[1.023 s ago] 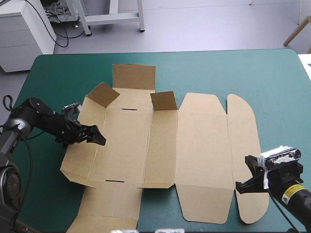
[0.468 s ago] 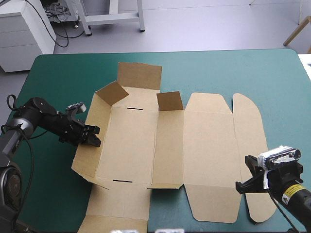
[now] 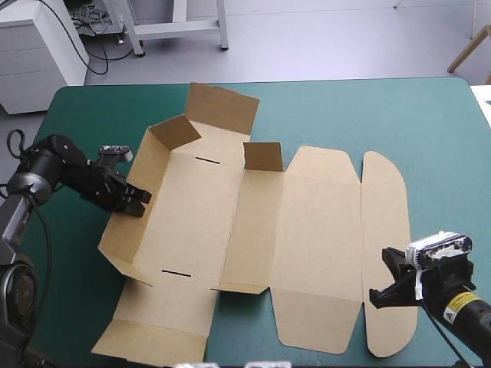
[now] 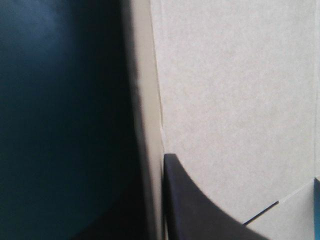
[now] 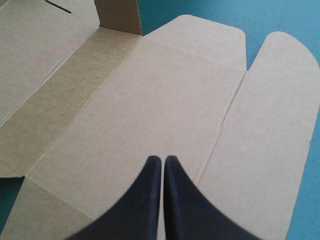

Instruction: Fold the box

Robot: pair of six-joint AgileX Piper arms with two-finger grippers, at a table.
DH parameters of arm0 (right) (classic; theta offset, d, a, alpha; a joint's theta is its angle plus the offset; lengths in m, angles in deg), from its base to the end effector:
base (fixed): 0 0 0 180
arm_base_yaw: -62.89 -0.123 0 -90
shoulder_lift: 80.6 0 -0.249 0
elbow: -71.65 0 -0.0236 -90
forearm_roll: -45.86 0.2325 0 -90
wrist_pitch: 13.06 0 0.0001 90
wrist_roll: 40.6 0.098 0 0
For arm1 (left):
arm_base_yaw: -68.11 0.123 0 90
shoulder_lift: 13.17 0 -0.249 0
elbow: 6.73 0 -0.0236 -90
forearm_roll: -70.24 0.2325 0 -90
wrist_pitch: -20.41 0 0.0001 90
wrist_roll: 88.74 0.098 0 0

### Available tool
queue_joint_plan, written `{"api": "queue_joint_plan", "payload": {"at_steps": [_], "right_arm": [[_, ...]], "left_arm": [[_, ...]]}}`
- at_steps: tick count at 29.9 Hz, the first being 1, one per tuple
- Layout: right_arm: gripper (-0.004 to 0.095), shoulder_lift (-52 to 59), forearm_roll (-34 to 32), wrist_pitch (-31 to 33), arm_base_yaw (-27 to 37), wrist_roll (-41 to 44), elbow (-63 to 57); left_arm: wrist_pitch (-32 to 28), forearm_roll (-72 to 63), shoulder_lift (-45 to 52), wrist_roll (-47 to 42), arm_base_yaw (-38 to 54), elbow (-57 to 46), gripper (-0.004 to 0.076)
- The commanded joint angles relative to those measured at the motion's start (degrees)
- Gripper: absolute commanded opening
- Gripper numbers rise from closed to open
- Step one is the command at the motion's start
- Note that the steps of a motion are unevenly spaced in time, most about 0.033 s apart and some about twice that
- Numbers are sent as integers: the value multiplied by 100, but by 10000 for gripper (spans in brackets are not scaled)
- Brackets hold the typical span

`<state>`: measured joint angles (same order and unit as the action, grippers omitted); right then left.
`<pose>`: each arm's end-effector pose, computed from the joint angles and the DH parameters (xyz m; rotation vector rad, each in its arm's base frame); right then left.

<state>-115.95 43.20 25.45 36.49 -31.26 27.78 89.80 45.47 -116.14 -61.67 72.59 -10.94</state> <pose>0.0976 0.0453 0.2881 -0.3265 2.0449 0.3337 0.2953 -0.0154 0.2298 0.3675 2.8986 -0.5592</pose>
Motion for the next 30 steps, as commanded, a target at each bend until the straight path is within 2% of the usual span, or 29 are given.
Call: {"api": "queue_joint_plan", "payload": {"at_steps": [1, 8, 12, 17, 22, 30], "right_arm": [[0, -22, 266, -404, 33, -61, 162], [-4, -22, 329, -404, 33, -61, 162], [-19, -22, 329, -392, 33, -61, 162], [-19, -22, 329, -392, 33, -61, 162], [-19, -22, 338, -392, 33, -61, 162], [-19, -22, 338, -392, 33, -61, 162]], "left_arm": [[518, 430, 231, 14, -461, 666, -10], [481, 2621, 228, 61, -2001, 1796, -10], [372, 3569, 228, 476, -2736, 2116, -10], [-285, 4058, 218, 1087, -3421, 2143, -10], [-1024, 4524, 77, 1098, -3850, 2143, -10], [-1689, 5455, -296, 936, -4272, 2143, -10]]}}
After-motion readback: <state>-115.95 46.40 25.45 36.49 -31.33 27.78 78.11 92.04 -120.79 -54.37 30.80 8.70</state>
